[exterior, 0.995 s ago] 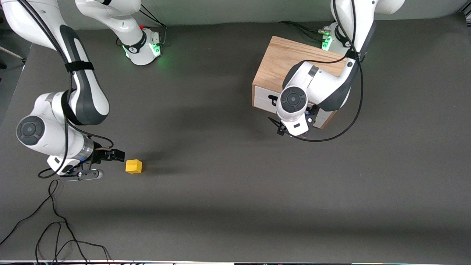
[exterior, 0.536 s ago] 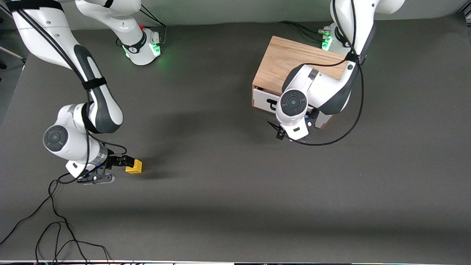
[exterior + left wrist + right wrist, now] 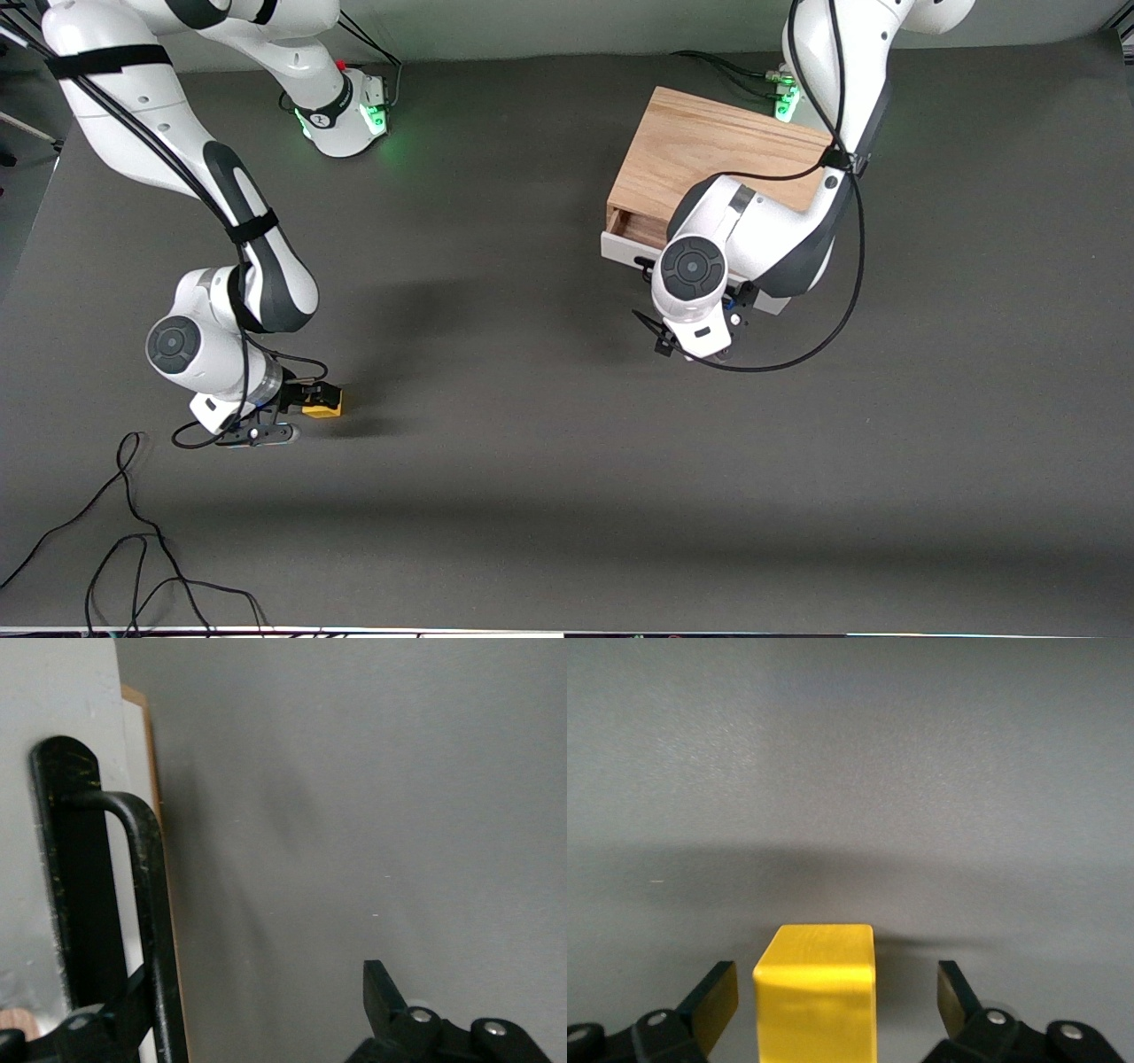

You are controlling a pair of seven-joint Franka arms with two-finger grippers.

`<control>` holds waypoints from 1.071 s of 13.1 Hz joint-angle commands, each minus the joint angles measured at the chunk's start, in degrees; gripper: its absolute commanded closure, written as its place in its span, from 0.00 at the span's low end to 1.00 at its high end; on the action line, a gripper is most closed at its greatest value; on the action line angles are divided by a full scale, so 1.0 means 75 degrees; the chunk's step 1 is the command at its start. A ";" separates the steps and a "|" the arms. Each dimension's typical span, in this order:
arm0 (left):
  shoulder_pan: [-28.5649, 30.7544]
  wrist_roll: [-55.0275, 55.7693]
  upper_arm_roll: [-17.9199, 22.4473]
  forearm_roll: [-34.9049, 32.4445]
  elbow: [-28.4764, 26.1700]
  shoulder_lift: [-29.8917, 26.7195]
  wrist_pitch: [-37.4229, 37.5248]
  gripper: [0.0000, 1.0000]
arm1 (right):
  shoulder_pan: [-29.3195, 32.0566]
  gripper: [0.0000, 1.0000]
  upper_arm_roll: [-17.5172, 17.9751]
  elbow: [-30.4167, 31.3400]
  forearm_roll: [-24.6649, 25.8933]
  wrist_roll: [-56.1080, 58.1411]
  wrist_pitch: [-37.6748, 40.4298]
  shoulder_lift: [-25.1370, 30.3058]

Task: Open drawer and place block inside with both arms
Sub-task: 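Pull the drawer open with the left gripper while the right gripper grasps the cube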

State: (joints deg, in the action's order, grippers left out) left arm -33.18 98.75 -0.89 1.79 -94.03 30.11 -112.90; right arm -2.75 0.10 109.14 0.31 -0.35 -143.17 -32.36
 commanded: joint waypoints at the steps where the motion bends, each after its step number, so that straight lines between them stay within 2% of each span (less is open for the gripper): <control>1: 0.0076 -0.0088 0.0025 -0.0110 0.0981 0.0602 -0.0064 0.00 | -0.0031 0.00 -0.0001 0.0108 0.0135 -0.0059 -0.0258 -0.0044; 10: 0.0134 -0.0065 0.0025 -0.0215 0.2142 0.1247 -0.0134 0.00 | -0.0020 0.00 0.0011 0.0179 0.0123 -0.0071 0.0023 0.0050; 14: 0.0158 -0.0065 0.0037 -0.0320 0.2306 0.1294 -0.0251 0.00 | -0.0031 0.00 0.0034 0.0167 0.0111 -0.0141 -0.0024 -0.0009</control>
State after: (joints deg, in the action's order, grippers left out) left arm -32.05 98.71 -0.81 0.45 -80.06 38.29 -114.31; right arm -2.77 0.29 109.58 0.31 -0.34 -143.59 -33.26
